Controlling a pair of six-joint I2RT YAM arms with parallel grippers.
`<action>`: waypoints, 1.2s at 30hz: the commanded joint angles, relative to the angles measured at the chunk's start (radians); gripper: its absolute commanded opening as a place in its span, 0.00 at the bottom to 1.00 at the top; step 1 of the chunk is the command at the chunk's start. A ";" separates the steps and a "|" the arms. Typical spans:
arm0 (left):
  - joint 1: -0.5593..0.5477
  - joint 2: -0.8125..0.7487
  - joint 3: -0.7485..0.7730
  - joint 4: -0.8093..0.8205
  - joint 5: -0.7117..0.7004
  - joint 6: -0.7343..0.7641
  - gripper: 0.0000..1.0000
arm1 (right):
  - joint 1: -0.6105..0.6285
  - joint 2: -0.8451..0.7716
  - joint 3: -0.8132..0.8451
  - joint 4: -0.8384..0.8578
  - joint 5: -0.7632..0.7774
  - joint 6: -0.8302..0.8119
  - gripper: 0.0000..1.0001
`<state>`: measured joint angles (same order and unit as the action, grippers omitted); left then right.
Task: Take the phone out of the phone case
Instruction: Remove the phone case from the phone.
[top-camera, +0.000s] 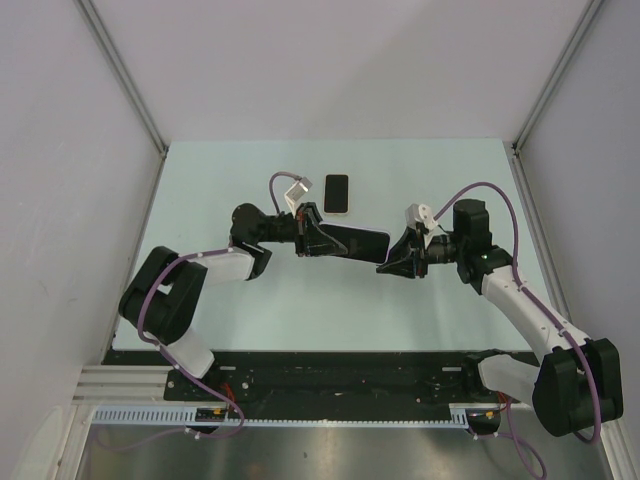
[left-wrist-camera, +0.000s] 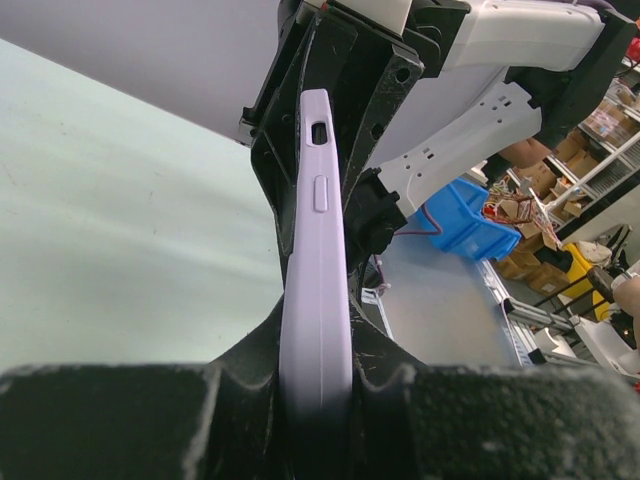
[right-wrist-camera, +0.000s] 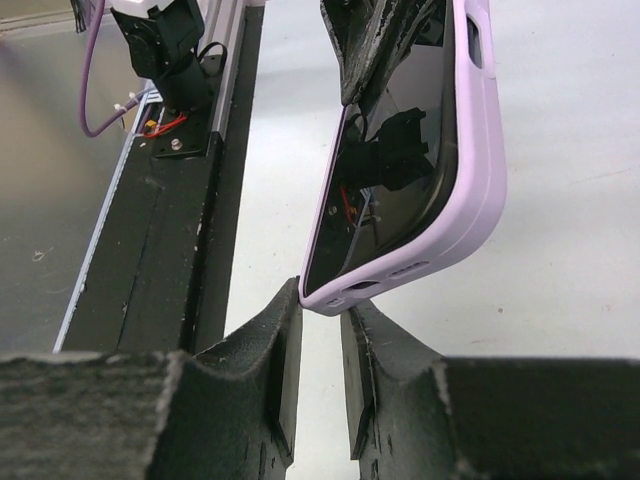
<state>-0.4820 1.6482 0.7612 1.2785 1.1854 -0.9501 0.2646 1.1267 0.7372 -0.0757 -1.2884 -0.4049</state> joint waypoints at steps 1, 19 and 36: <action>-0.006 -0.010 0.041 0.389 -0.009 0.001 0.00 | -0.001 -0.011 0.033 -0.001 -0.023 -0.081 0.22; -0.033 -0.008 0.056 0.387 0.042 -0.015 0.00 | -0.002 -0.010 0.019 0.053 0.047 -0.106 0.09; -0.046 -0.014 0.059 0.389 0.054 -0.016 0.00 | 0.001 -0.013 -0.005 0.007 0.092 -0.244 0.15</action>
<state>-0.4843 1.6505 0.7784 1.2770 1.2072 -0.9413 0.2638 1.1194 0.7277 -0.0826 -1.2720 -0.5400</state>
